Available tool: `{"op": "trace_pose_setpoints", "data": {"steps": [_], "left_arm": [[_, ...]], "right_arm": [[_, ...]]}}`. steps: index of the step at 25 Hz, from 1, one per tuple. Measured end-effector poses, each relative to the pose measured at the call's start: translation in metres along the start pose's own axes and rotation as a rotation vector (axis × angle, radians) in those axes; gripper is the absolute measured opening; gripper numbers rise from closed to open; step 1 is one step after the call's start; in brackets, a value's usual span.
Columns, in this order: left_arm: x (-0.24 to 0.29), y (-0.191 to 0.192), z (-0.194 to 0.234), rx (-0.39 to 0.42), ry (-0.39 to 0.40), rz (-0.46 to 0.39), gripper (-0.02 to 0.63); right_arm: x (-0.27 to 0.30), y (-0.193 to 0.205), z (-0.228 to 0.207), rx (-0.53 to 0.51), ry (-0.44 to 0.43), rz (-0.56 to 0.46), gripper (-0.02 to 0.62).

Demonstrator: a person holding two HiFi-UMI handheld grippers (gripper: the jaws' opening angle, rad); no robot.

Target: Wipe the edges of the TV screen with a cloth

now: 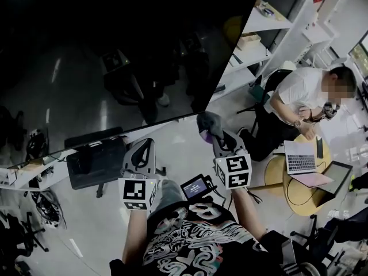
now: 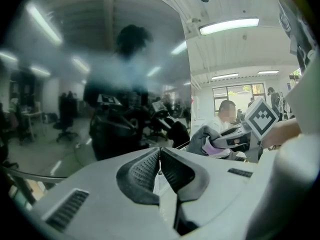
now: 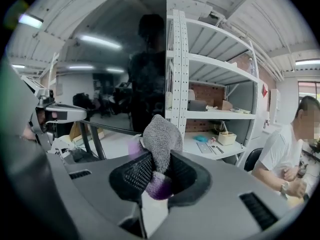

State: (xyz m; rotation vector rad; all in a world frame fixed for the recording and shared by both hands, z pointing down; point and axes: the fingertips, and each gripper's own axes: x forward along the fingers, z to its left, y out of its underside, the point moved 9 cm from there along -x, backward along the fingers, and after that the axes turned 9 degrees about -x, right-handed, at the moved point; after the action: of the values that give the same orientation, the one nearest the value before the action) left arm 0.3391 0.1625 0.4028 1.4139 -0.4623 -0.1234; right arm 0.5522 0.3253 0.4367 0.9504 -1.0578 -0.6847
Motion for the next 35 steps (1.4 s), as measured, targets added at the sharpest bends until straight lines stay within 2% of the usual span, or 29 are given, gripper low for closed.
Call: {"op": "trace_pose_setpoints", "data": {"steps": [7, 16, 35], "left_arm": [[0.014, 0.004, 0.026, -0.017, 0.011, 0.027, 0.020], [0.016, 0.005, 0.045, -0.061, -0.002, 0.021, 0.020], [0.008, 0.012, 0.037, -0.076, -0.036, 0.032, 0.020]], "right_arm": [[0.029, -0.009, 0.003, -0.002, 0.013, 0.014, 0.095], [0.051, -0.017, -0.004, -0.033, 0.030, 0.021, 0.095], [0.058, -0.020, -0.004, -0.043, -0.021, -0.018, 0.095]]}}
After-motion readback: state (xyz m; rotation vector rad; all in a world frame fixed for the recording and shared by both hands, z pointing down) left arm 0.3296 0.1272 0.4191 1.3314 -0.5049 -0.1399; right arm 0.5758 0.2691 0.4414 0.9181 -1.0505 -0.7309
